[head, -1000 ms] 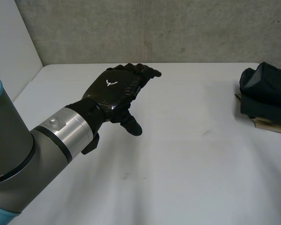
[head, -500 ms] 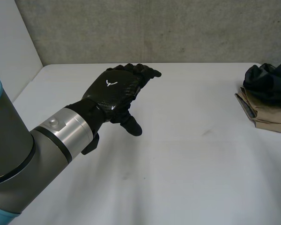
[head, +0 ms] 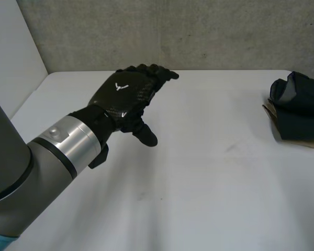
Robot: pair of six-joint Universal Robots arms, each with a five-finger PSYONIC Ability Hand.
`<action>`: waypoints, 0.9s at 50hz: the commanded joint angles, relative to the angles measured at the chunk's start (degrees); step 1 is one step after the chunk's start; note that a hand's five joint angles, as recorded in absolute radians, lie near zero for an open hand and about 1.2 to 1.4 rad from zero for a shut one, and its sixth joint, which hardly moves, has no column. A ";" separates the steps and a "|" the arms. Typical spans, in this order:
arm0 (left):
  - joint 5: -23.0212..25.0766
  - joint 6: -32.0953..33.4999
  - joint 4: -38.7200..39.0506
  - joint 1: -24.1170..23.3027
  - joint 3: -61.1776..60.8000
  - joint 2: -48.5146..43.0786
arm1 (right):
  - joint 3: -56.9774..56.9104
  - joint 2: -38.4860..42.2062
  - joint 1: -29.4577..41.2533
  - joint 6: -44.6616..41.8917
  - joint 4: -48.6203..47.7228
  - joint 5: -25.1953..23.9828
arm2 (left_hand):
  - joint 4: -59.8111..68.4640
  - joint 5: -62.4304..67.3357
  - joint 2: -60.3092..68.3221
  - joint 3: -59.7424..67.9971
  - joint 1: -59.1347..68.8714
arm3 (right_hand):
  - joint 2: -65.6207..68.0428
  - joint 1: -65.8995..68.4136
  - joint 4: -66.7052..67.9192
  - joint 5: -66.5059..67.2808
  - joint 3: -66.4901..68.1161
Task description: Fold the laundry.
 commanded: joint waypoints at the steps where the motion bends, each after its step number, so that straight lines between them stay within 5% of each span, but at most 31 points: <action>1: -3.32 -0.03 0.57 1.75 0.58 2.50 | 0.16 -7.02 4.41 7.30 0.84 9.08 | -1.20 -2.21 -1.34 -1.81 -0.57 | -2.49 -1.52 -3.31 -3.48 -2.24; 14: -7.28 -3.63 1.18 8.78 1.63 6.46 | 9.91 -18.79 35.42 16.96 10.59 10.40 | -1.37 -2.38 -1.50 -1.98 -0.74 | -2.49 -1.52 -3.31 -3.48 -2.24; 19: -7.19 -4.34 0.48 11.50 2.60 7.16 | 16.24 -19.50 42.30 20.31 10.51 11.02 | -1.37 -2.38 -1.50 -1.98 -0.74 | -2.49 -1.52 -3.31 -3.48 -2.24; 31: -8.77 -4.08 -4.09 15.99 3.04 6.55 | 27.06 -20.38 44.42 20.23 3.31 21.47 | -1.37 -2.38 -1.50 -1.98 -0.74 | -2.49 -1.52 -3.31 -3.48 -2.24; 45: -9.65 -3.99 -3.91 15.81 0.75 6.46 | 28.29 -23.11 43.45 20.49 0.75 21.74 | -1.37 -2.38 -1.50 -1.98 -0.74 | -2.49 -1.52 -3.31 -3.48 -2.24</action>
